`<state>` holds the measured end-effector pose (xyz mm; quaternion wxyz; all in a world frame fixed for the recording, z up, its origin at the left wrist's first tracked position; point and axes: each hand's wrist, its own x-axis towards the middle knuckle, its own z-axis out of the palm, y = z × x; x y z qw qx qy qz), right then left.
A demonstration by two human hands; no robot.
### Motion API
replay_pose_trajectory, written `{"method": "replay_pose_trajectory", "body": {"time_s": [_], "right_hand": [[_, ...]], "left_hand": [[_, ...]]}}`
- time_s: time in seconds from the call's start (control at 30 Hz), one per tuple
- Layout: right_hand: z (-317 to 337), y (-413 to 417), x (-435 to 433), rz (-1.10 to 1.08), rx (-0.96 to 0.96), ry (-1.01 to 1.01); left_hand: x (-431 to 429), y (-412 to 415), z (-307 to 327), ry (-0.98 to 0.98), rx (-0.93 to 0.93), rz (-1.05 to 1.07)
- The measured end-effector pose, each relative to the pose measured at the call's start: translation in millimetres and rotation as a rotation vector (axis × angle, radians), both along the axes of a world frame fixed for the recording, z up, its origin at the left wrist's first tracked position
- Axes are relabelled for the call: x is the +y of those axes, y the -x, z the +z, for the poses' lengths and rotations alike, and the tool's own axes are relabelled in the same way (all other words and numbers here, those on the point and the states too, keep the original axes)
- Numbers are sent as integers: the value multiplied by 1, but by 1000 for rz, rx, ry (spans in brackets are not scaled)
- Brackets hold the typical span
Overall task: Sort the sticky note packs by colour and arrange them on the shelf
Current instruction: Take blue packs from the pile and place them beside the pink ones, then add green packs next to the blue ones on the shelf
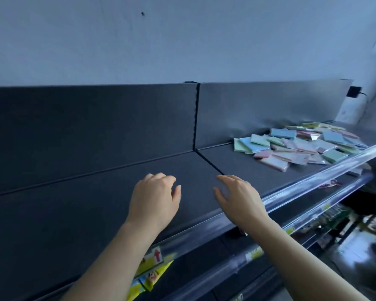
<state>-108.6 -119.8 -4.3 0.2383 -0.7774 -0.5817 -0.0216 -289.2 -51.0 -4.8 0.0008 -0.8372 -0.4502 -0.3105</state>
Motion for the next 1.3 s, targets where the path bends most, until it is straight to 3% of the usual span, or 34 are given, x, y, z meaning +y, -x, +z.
{"method": "replay_pose_trajectory", "body": {"time_s": [0.27, 0.57, 0.73, 1.03, 1.13, 1.3], "right_hand": [[-4, -128, 0, -110, 78, 13], [-7, -237, 64, -200, 166, -15], [-11, -288, 104, -178, 193, 6], [-14, -355, 172, 2, 77, 155], [-17, -370, 189, 115, 32, 233], [-19, -392, 194, 285, 20, 254]], "left_hand": [[21, -127, -1, 154, -30, -41], [100, -241, 2, 242, -21, -71], [139, -290, -2, 310, -30, -94], [187, -366, -13, 442, 12, 23], [196, -388, -15, 550, -71, 80], [211, -418, -21, 784, -409, 166]]}}
